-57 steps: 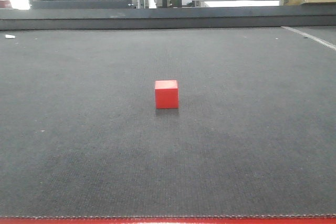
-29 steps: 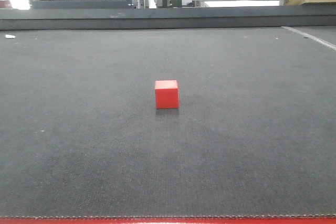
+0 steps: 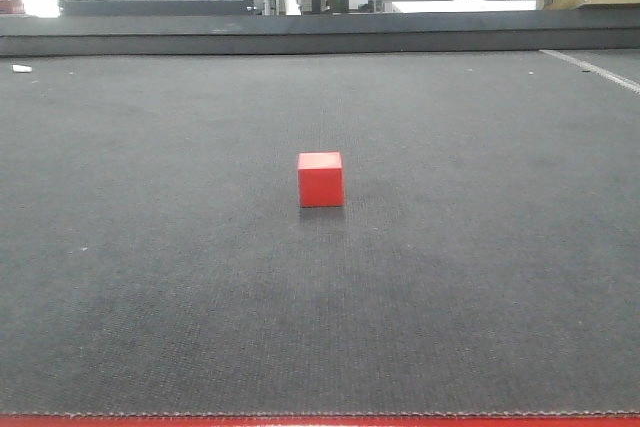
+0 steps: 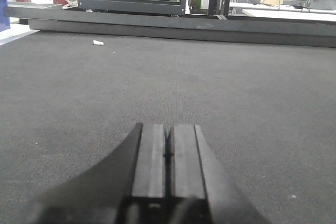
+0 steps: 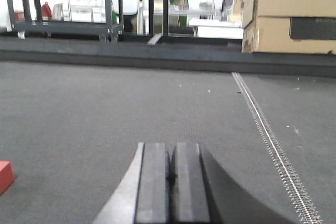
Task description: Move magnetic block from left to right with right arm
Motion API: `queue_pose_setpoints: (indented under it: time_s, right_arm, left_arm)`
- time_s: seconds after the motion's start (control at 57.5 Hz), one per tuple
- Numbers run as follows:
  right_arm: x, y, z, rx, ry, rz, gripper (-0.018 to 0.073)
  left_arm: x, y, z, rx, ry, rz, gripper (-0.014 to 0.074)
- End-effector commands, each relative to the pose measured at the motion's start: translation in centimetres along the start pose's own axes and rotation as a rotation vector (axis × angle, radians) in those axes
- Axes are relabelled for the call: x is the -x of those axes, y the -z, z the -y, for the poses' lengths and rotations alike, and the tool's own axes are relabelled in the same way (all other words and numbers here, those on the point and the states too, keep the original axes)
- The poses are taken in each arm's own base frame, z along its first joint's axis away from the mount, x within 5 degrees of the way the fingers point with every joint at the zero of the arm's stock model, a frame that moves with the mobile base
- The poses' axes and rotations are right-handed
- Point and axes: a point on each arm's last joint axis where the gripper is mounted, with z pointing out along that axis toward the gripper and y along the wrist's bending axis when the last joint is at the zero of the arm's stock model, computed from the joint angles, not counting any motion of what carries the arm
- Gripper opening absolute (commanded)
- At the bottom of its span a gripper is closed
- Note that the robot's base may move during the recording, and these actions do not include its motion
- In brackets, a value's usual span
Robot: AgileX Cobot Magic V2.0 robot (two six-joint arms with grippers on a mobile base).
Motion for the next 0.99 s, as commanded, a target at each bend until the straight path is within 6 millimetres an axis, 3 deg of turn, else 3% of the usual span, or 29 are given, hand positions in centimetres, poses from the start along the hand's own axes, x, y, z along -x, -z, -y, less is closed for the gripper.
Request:
queue_pose_setpoints:
  time_s: [0.0, 0.139, 0.226, 0.348, 0.487, 0.714, 0.975]
  right_arm:
    - [3.5, -1.7, -0.1, -0.001, -0.003, 0.038, 0.0267]
    - [6.2, -5.7, -0.5, 0.026, -0.005, -0.057, 0.0536]
    - [7.6, -8.7, -1.4, 0.082, 0.004, -0.143, 0.0624]
    - [10.0, -13.1, -4.4, 0.22, 0.022, -0.263, 0.0634]
    - [10.9, -17.8, -9.4, 0.37, 0.039, -0.413, 0.0634]
    - [8.7, -24.6, -16.4, 0.357, 0.002, -0.736, 0.0634]
    - [4.4, -28.3, -22.0, 0.253, -0.034, -0.982, 0.0634]
  left_arm:
    - [0.7, 0.1, 0.0, 0.001, 0.012, 0.096, -0.0126]
    - [0.7, 0.1, 0.0, 0.001, 0.012, 0.096, -0.0126]
    - [0.7, 0.1, 0.0, 0.001, 0.012, 0.096, -0.0126]
    - [0.7, 0.1, 0.0, 0.001, 0.012, 0.096, -0.0126]
    - [0.7, 0.1, 0.0, 0.001, 0.012, 0.096, -0.0126]
    - [0.7, 0.1, 0.0, 0.001, 0.012, 0.096, -0.0126]
    - [0.7, 0.1, 0.0, 0.001, 0.012, 0.096, -0.0126]
